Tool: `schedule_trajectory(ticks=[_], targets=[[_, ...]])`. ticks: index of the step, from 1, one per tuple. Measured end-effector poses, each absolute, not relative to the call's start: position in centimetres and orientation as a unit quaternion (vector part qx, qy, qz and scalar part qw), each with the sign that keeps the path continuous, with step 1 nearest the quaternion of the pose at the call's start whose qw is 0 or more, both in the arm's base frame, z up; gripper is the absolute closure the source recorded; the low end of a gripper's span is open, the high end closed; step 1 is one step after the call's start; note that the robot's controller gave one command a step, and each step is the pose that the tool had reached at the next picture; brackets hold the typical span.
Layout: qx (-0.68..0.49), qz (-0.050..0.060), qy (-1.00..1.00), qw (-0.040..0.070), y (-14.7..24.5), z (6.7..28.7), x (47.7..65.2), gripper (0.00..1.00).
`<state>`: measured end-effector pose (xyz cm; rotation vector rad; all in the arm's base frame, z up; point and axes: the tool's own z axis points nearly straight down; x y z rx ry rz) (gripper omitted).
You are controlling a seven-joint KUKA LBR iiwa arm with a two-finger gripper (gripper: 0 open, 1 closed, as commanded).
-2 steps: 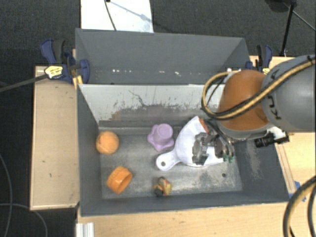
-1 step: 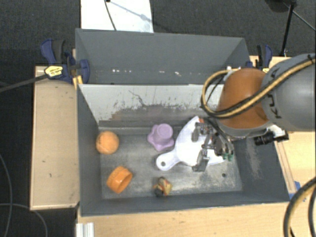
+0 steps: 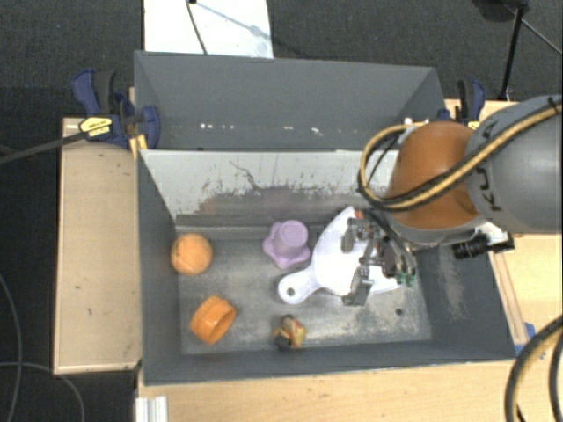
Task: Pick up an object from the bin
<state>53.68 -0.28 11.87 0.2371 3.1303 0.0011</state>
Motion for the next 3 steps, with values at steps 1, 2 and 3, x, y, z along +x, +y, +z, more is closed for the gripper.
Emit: schedule_trajectory(ticks=[1, 2, 3], targets=[[0.117, 0.001, 0.993, 0.003, 1.2, 10.1, 54.4, 0.0], [0.079, 0.0, 0.997, 0.0, 2.8, 7.0, 53.7, 1.0], [0.08, 0.0, 0.997, 0.0, 2.8, 7.0, 53.7, 1.0]])
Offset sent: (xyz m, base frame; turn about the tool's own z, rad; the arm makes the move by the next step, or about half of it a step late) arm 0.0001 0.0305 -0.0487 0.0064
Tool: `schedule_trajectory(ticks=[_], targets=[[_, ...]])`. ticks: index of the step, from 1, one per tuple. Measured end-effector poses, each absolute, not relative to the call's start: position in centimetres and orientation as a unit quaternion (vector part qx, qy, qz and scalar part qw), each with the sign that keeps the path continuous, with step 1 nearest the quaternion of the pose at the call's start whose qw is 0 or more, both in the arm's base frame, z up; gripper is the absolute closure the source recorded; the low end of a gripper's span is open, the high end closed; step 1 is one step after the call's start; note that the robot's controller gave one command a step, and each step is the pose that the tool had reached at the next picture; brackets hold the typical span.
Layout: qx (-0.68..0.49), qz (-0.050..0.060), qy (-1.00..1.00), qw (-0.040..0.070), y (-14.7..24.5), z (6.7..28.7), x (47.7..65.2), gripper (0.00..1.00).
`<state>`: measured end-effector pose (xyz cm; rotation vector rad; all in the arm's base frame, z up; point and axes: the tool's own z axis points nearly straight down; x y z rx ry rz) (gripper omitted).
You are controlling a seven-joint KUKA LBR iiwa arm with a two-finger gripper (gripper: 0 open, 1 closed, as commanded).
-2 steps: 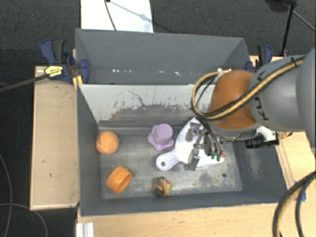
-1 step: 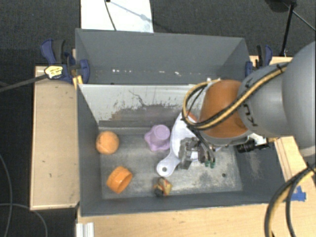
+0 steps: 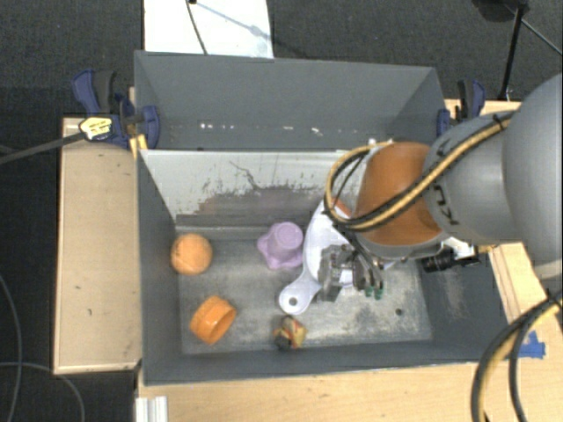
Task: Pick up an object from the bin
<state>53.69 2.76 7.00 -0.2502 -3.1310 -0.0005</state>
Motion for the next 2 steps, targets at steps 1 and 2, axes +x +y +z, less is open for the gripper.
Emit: schedule_trajectory(ticks=[1, 2], targets=[[-0.076, 0.0, -0.997, 0.005, 3.1, 10.4, 52.7, 1.0], [-0.072, 0.0, -0.997, 0.001, 3.4, 16.2, 52.4, 1.0]])
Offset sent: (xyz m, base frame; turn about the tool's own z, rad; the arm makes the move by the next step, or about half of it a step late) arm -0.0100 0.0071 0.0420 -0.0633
